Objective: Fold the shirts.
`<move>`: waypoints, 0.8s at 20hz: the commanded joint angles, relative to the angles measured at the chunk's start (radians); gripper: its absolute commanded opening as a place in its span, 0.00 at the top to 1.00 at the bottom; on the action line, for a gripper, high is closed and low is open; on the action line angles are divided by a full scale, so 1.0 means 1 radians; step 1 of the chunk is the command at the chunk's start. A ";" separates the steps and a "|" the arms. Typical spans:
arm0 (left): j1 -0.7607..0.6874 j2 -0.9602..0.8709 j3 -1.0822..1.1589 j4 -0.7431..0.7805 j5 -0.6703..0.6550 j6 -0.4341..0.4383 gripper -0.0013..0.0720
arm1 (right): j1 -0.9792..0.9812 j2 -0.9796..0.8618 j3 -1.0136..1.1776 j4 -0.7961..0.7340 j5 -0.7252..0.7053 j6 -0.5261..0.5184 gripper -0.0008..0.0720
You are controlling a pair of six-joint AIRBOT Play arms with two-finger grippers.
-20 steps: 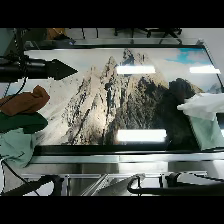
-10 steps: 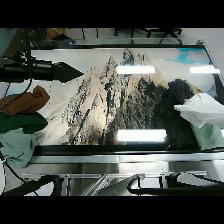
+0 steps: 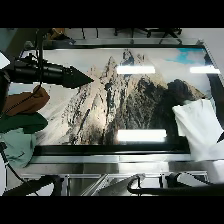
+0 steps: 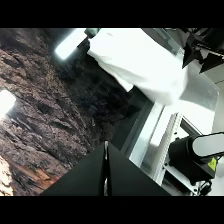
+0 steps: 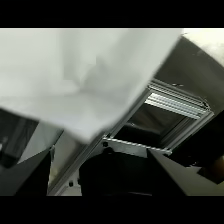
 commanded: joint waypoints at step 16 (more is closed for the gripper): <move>0.082 0.119 -0.117 0.007 0.034 -0.072 0.97 | 0.390 0.198 0.050 0.758 -0.516 -0.296 0.97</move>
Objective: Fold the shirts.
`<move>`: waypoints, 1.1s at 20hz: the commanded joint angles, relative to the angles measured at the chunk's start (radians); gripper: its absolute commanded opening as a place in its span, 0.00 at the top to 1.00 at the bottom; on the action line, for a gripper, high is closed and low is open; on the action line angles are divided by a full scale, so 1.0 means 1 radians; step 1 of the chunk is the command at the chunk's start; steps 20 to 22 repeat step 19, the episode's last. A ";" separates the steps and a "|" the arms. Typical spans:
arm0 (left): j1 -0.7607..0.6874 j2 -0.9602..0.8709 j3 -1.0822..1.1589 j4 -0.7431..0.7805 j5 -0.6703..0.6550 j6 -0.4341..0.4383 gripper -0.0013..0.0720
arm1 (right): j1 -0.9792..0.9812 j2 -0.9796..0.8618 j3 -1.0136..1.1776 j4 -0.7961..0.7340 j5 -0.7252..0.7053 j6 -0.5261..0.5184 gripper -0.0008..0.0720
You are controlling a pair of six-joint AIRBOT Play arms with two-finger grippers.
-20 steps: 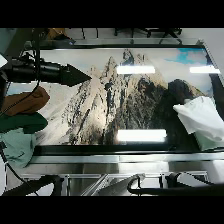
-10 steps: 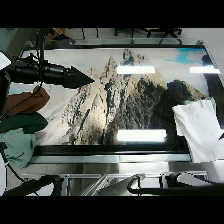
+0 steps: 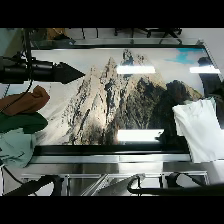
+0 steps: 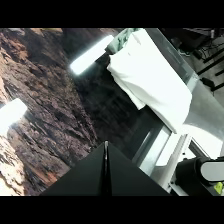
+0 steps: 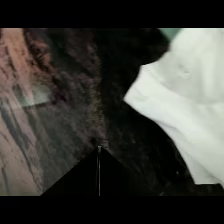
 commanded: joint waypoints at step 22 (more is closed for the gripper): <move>-0.152 0.541 -0.735 0.005 0.147 -0.050 0.96 | 0.472 0.426 -0.640 0.073 -0.161 -0.085 0.97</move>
